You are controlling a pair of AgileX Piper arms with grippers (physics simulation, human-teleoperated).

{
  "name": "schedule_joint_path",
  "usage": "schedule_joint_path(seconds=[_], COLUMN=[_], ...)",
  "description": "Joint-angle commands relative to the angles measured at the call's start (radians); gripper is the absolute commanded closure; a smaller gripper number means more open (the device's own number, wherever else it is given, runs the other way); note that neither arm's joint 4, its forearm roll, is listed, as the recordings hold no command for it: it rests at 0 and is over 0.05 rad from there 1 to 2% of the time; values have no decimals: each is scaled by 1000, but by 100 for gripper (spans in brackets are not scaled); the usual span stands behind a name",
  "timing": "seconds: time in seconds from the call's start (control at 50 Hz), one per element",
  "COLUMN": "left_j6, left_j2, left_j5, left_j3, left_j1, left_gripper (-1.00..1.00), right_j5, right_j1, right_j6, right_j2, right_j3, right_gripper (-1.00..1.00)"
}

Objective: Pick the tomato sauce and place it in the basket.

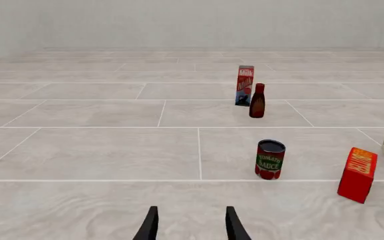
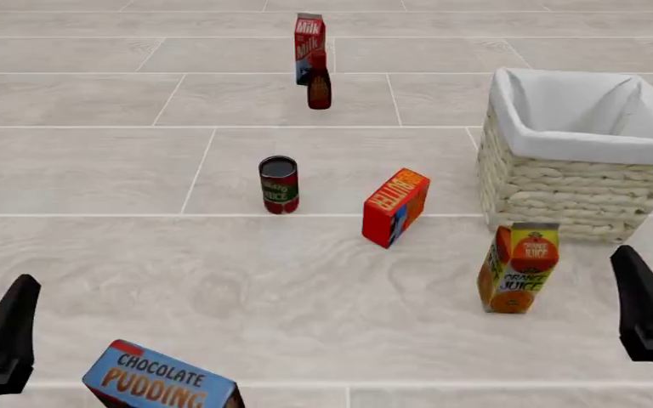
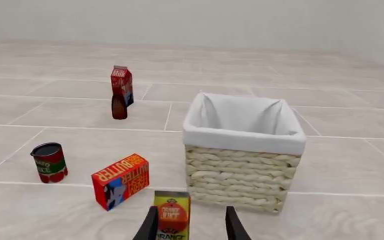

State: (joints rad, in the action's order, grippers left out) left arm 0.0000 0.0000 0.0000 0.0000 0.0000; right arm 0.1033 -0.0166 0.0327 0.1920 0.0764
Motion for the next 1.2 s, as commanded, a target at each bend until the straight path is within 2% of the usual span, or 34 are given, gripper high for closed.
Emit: schedule_joint_path(seconds=[0.02, 0.18, 0.2, 0.22, 0.52, 0.54, 0.68, 0.7, 0.72, 0.94, 1.04, 1.06, 1.2], left_j6=[0, 0, 0, 0, 0, 0, 0, 0, 0, 0, 0, 0, 0], left_j2=[0, 0, 0, 0, 0, 0, 0, 0, 0, 0, 0, 0, 0], left_j5=[0, 0, 0, 0, 0, 0, 0, 0, 0, 0, 0, 0, 0], left_j3=[0, 0, 0, 0, 0, 0, 0, 0, 0, 0, 0, 0, 0], left_j1=[0, 0, 0, 0, 0, 0, 0, 0, 0, 0, 0, 0, 0], left_gripper=[-100, -100, -100, -100, -100, -100, -100, -100, -100, -100, -100, -100, -100], right_j5=[81, 125, 123, 122, 181, 205, 226, 240, 243, 243, 241, 235, 219], right_j1=[-39, -86, -111, -100, -222, -266, -310, -382, -395, -460, -497, -497, -525], right_j6=[38, 76, 59, 67, 94, 113, 119, 115, 115, 107, 120, 98, 97], right_j2=[193, 377, 372, 392, 639, 711, 792, 921, 940, 1044, 1087, 1109, 1176], right_j3=[100, 202, 218, 229, 347, 369, 423, 506, 519, 599, 629, 652, 712], right_gripper=[-100, -100, -100, -100, -100, -100, -100, -100, -100, -100, -100, -100, -100])
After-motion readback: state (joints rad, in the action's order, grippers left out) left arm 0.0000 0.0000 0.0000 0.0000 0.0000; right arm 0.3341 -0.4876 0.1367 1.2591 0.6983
